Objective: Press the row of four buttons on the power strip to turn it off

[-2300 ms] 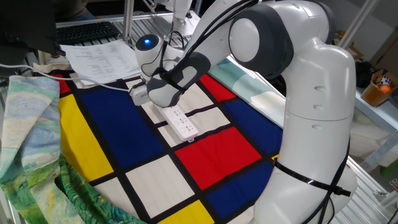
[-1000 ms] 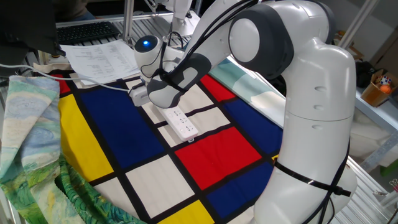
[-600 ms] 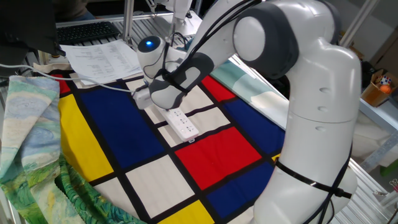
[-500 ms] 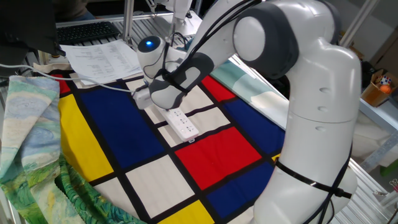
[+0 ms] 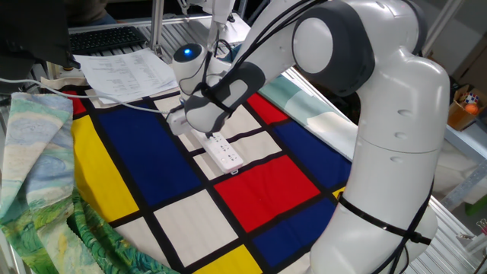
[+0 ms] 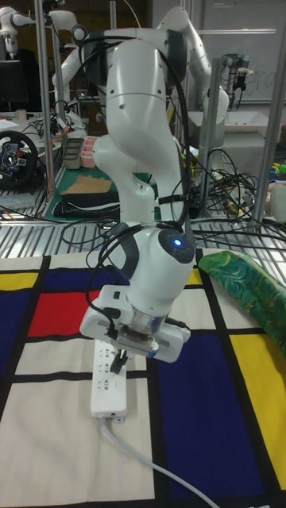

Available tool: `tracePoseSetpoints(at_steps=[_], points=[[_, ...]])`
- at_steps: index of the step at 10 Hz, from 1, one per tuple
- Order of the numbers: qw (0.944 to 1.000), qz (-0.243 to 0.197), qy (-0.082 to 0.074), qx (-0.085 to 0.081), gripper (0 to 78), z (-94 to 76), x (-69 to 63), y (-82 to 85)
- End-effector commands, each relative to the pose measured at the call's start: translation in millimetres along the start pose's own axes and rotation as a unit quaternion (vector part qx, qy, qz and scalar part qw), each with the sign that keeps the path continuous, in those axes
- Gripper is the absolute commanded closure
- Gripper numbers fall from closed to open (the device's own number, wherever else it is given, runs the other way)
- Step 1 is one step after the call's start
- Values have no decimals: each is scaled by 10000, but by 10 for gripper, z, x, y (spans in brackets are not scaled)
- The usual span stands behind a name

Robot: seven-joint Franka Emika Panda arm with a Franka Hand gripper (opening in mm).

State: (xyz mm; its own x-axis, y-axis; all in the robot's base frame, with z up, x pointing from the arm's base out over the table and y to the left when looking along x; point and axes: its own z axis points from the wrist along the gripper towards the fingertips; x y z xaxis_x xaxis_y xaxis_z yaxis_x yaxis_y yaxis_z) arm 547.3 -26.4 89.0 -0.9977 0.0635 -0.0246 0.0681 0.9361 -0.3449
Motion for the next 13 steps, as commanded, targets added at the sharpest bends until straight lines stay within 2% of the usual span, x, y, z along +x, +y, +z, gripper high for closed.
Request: tracePoseSetpoints(at_steps=[1,5,8,13], points=[[10000,-7,-9,-68,776,-128,-113,-27],[10000,-5,-45,-60,776,-56,-188,70],[10000,-63,-37,-25,776,-86,-267,59],[10000,-95,-13,10,776,-48,-289,52]])
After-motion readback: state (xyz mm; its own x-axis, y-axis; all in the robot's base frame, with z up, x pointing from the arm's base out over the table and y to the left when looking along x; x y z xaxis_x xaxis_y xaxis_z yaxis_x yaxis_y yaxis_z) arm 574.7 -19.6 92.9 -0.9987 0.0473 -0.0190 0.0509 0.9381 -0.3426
